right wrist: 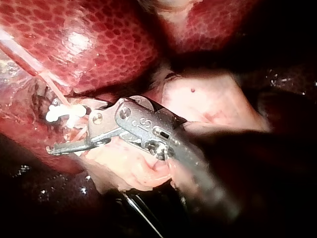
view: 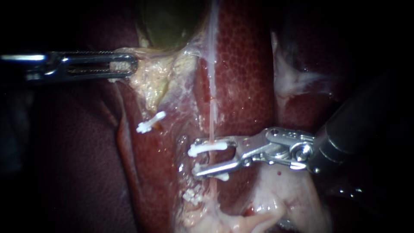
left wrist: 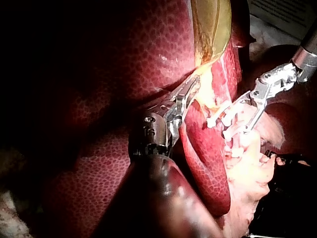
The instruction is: Going back third clip right tube
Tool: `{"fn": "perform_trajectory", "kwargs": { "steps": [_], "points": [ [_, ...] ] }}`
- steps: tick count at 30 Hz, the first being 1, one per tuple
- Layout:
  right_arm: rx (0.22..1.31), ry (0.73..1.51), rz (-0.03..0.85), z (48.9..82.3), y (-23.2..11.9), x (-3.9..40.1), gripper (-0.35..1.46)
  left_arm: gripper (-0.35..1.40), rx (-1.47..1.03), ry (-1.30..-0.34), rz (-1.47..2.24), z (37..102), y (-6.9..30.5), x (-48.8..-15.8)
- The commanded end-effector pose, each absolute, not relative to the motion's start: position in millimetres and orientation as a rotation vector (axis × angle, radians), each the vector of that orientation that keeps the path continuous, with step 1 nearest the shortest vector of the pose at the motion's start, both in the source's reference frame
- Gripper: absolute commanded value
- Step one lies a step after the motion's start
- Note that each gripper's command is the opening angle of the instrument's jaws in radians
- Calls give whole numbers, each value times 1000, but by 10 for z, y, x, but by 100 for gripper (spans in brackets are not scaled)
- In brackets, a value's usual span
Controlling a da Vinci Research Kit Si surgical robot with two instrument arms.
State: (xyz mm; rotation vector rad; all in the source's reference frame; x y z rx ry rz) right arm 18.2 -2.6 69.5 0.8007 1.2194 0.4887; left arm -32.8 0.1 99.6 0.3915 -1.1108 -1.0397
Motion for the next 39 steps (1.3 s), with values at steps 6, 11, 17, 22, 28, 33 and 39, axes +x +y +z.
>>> {"fn": "perform_trajectory", "kwargs": {
  "steps": [6, 11, 17, 22, 28, 33, 39],
  "points": [
    [732, 1217, 519, 704, -7, 169, 60, -27, 392, -1111, -1040, 996, 1, -328],
    [719, 1217, 517, 715, 4, 149, 60, -23, 392, -1111, -1040, 996, 1, -328],
    [707, 1225, 487, 705, 3, 128, 60, -23, 392, -1111, -1039, 995, 1, -328],
    [673, 1235, 462, 682, 10, 101, 60, -23, 392, -1111, -1040, 995, 0, -327],
    [652, 1275, 414, 635, 28, 76, 60, -23, 391, -1111, -1040, 995, 0, -328],
    [624, 1303, 380, 595, 41, 74, 60, -23, 389, -1111, -1041, 996, -1, -331],
    [599, 1319, 353, 579, 42, 78, 60, -23, 380, -1111, -1041, 1004, -6, -336]
  ]
}}
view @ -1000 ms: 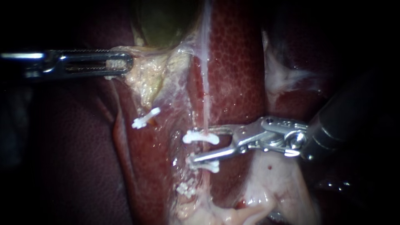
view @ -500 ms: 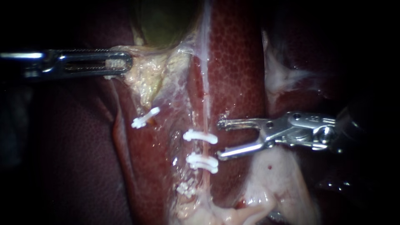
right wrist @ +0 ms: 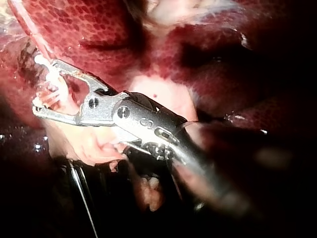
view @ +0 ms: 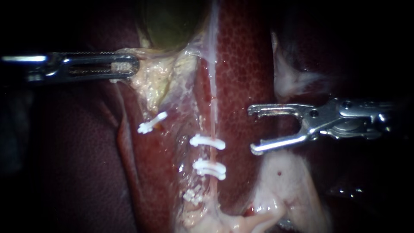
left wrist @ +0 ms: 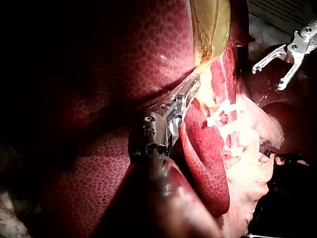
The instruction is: Going back third clip right tube
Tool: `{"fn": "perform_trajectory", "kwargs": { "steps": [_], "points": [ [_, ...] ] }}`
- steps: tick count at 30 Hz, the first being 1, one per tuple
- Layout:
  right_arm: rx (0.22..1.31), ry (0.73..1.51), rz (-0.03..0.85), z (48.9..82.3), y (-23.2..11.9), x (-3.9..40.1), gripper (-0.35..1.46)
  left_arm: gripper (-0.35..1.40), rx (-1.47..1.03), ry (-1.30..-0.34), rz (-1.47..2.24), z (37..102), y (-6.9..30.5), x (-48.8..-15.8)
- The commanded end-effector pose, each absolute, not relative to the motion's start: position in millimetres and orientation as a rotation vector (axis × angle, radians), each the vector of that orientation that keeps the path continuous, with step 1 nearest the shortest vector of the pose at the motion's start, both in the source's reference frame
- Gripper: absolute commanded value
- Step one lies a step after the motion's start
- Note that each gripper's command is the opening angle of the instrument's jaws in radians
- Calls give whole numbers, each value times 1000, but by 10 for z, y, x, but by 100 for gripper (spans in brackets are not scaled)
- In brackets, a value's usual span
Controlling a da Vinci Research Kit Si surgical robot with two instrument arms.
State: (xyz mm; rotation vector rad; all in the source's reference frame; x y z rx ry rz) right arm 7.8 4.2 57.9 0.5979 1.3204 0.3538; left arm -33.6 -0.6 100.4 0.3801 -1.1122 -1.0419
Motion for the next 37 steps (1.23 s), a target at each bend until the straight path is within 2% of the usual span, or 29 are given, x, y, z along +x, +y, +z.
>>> {"fn": "perform_trajectory", "kwargs": {
  "steps": [1, 23, 37],
  "points": [
    [599, 1319, 353, 579, 42, 78, 60, -23, 383, -1107, -1036, 1007, -8, -339],
    [586, 1322, 338, 582, 42, 77, 60, -21, 438, -1051, -989, 1062, -49, -398],
    [578, 1324, 329, 583, 43, 79, 60, -21, 442, -1051, -987, 1062, -47, -397]
  ]
}}
